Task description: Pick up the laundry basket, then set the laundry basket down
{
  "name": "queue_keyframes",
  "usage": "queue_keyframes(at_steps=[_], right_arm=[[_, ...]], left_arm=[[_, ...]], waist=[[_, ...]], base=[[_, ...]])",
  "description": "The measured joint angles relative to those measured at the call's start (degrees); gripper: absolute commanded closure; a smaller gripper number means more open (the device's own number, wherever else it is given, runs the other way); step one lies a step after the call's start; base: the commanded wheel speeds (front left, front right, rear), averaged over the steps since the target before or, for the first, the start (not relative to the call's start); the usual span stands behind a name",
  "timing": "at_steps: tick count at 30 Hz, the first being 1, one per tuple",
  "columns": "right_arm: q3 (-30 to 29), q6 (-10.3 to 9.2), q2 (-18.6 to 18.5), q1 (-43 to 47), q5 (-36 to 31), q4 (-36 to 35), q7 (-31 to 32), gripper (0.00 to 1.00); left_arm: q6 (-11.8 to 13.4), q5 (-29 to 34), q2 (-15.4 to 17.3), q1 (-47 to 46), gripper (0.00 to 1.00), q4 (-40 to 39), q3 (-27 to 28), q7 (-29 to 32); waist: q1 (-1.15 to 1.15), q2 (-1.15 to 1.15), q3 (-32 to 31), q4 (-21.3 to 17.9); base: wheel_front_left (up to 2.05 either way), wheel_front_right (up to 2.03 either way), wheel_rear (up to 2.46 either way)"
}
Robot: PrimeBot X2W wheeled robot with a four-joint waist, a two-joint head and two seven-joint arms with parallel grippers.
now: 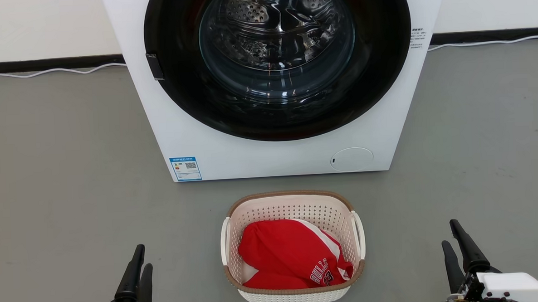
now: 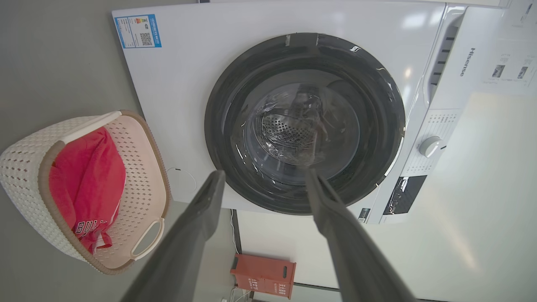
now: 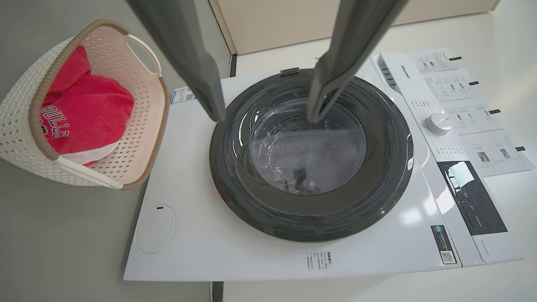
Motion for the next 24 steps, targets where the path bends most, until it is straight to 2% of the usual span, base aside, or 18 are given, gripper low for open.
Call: queue_keyframes(at_steps=[5,24], right_arm=[[0.4,0.00,0.0,0.0,-2.9,0.0,-0.8,0.00],[1.6,0.01,0.0,0.0,-22.9,-1.5,-4.0,0.00]], left_arm=[[0.0,2.2,0.0,0.0,0.00,0.0,-0.2,-0.8],[1.6,17.6,0.1,0.0,0.00,-0.1,-1.2,-4.0]], waist=[[0.00,0.00,0.1,-0.1],[-0.01,0.00,0.2,-0.6]], base=[[0.00,0.00,0.00],[0.00,0.00,0.00]])
